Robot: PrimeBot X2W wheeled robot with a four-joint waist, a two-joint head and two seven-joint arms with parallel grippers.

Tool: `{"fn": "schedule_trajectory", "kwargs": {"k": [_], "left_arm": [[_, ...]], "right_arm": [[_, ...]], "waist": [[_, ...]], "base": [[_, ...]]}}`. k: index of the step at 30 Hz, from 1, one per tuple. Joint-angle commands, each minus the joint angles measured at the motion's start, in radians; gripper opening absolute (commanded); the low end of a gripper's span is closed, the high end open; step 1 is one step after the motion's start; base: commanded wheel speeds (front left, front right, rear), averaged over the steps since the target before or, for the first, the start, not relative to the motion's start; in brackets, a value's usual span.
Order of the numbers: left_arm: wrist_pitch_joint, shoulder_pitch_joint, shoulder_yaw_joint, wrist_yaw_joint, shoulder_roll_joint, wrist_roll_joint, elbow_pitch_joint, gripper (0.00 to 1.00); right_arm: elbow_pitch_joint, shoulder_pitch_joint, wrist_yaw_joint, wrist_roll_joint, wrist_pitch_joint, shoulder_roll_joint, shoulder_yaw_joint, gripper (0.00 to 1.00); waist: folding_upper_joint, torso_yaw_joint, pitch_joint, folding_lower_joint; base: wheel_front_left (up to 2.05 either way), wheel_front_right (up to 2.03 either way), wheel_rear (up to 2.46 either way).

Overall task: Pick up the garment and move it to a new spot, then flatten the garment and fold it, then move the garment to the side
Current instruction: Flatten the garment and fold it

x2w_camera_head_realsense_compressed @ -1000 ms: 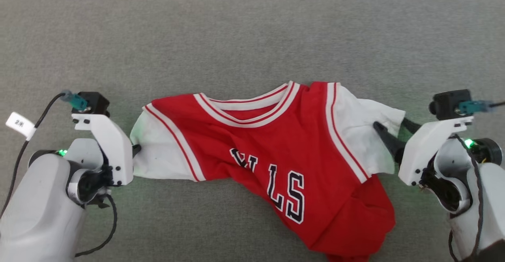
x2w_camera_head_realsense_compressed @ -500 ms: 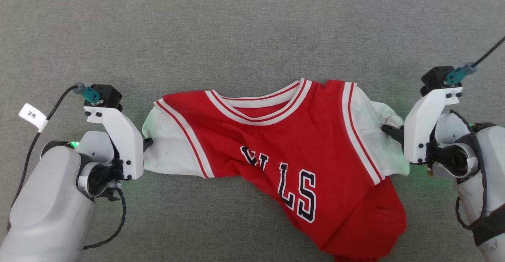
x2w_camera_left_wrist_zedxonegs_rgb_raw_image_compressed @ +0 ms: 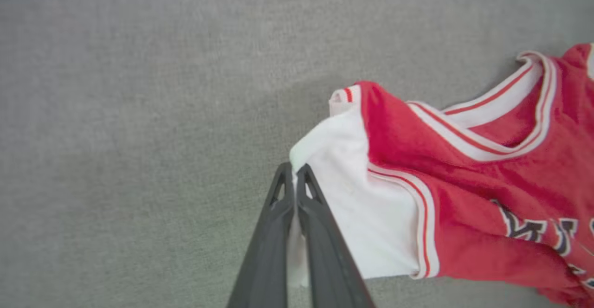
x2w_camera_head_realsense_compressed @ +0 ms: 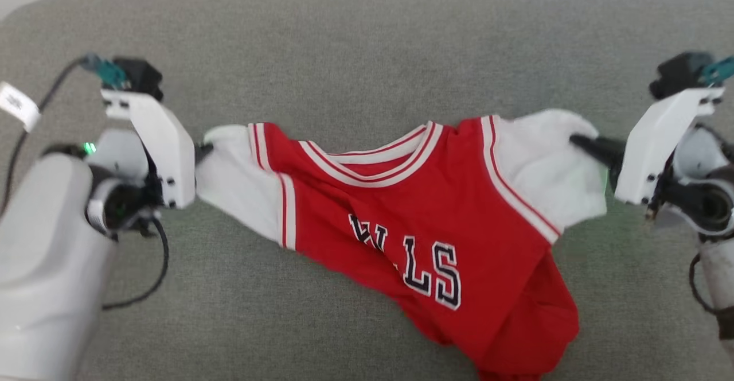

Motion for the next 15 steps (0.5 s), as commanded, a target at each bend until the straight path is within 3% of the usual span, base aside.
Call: {"fn": "schedule_trajectory", "kwargs": {"k": [1,8,15], "left_arm": [[0.004,-0.023,0.003,-0.003,0.008,0.01,-0.009,0.0],[0.031,-0.148,0.012,-0.003,0.043,0.024,-0.06,0.0],[0.023,-0.242,0.02,-0.003,0.057,0.022,-0.08,0.0]], "right_arm": [[-0.017,-0.019,0.005,-0.003,-0.01,-0.004,-0.01,0.0],[-0.105,-0.086,0.005,-0.017,-0.022,-0.007,-0.067,0.0],[-0.154,-0.157,0.005,-0.028,-0.024,0.031,-0.119,0.0]], "waist": [[0.0,-0.005,-0.016,0.0],[0.0,-0.023,-0.084,0.0],[0.0,-0.041,-0.162,0.0]], "base": [[0.0,0.0,0.0],[0.0,0.0,0.0],[0.0,0.0,0.0]]}}
